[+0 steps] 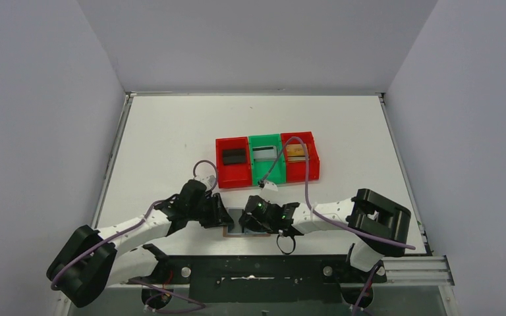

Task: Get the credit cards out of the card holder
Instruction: Remove the credit card from the card holder.

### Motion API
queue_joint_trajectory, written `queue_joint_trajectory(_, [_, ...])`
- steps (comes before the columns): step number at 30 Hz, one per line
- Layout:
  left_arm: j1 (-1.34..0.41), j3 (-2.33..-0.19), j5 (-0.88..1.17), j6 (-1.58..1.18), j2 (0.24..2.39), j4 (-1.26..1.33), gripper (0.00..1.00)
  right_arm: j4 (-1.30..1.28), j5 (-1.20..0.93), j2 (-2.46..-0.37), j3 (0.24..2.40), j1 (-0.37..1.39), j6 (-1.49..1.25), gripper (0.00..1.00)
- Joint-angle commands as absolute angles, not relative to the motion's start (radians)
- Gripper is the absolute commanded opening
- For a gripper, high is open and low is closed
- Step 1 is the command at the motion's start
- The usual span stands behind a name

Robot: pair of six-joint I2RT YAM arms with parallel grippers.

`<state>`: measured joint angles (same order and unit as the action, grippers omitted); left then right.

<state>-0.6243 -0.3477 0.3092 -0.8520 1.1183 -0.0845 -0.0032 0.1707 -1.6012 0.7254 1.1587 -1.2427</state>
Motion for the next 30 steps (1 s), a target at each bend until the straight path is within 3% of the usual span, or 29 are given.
queue_joint_trajectory(1, [-0.642,-0.388,0.285,-0.851,1.147,-0.025,0.32,0.095,0.155,-1.594,0.667,1.131,-1.263,0.22])
queue_joint_trajectory(10, [-0.662,-0.363,0.289,-0.863,1.191,0.016,0.22,0.262,0.087,-1.587,0.583,1.101,-1.288,0.19])
queue_joint_trajectory(19, [-0.668,-0.373,0.210,-0.866,1.198,-0.046,0.10,0.299,0.117,-1.520,0.541,1.100,-1.292,0.00])
queue_joint_trajectory(25, [-0.669,-0.400,0.155,-0.863,1.248,-0.119,0.01,0.317,0.121,-1.477,0.525,1.100,-1.279,0.00])
queue_joint_trajectory(30, [-0.669,-0.400,0.131,-0.869,1.236,-0.131,0.00,0.290,0.134,-1.440,0.506,1.089,-1.286,0.00])
